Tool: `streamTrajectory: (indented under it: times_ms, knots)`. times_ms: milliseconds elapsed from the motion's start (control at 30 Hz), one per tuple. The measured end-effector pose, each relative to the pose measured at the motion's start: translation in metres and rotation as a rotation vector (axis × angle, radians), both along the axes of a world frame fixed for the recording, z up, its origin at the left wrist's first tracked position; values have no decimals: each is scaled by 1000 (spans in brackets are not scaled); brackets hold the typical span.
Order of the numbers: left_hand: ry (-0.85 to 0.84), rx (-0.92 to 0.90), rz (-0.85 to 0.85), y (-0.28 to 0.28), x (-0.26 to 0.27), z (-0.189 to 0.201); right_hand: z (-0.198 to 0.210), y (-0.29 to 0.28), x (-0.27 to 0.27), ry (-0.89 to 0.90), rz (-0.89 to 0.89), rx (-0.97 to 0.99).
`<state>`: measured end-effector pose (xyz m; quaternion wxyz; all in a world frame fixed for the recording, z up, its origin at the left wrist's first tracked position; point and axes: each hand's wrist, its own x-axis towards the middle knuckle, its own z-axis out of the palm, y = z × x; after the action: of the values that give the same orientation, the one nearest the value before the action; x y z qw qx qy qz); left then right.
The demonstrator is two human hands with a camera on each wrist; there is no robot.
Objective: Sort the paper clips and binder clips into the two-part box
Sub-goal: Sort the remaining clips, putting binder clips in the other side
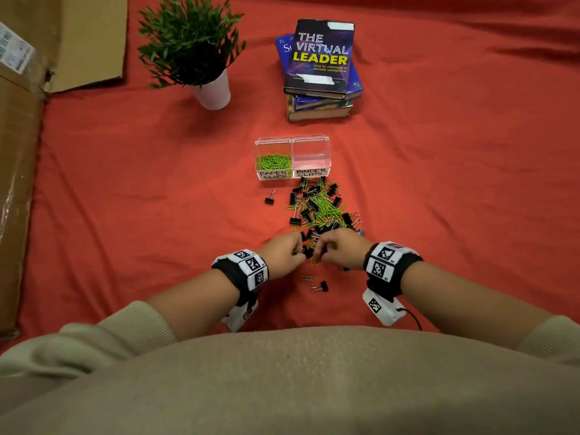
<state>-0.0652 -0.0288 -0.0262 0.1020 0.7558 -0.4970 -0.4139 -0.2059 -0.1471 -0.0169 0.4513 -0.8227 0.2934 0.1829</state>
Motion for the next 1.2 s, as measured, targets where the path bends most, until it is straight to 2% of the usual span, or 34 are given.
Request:
streamTrajectory:
  times_ms: [100, 167, 233, 300, 500, 600, 700, 767, 800, 900, 1000, 1100, 1200]
  knots:
    - [137, 1, 97, -2, 4, -2, -3, 3, 3, -6, 306, -202]
    - [258, -7, 191, -2, 5, -4, -4, 5, 4, 27, 412, -292]
    - [385, -4, 287, -2, 3, -4, -4, 7, 6, 44, 468, -353]
    - [434, 23, 342, -5, 2, -1, -5, 9, 7, 51, 501, -390]
    - [518, 105, 345, -9, 1, 9, -9, 14, 7, 166, 528, -416]
    - [384, 125, 286, -8, -4, 5, -11, 18, 3, 185, 550, -452]
    - [91, 92, 6, -5, -8, 0, -14, 23, -2, 153, 571, -509]
    - [-38, 96, -184, -2, -13, -1, -15, 24, -5, 121, 533, -491]
    - [-75, 96, -246, 0, -14, -1, -14, 24, -7, 94, 471, -439]
    - [-143, 95, -333, 3, -17, -2, -13, 16, -13, -37, 134, -178]
    - [-225, 89, -408, 3, -19, -2, -12, 5, -19, -57, -69, -70]
    - [-302, 75, -481, 4, -20, -1, -6, -3, -17, -65, -164, 31]
    - [-345, 62, -522, 7, -23, 1, -3, -5, -11, -4, -147, 59]
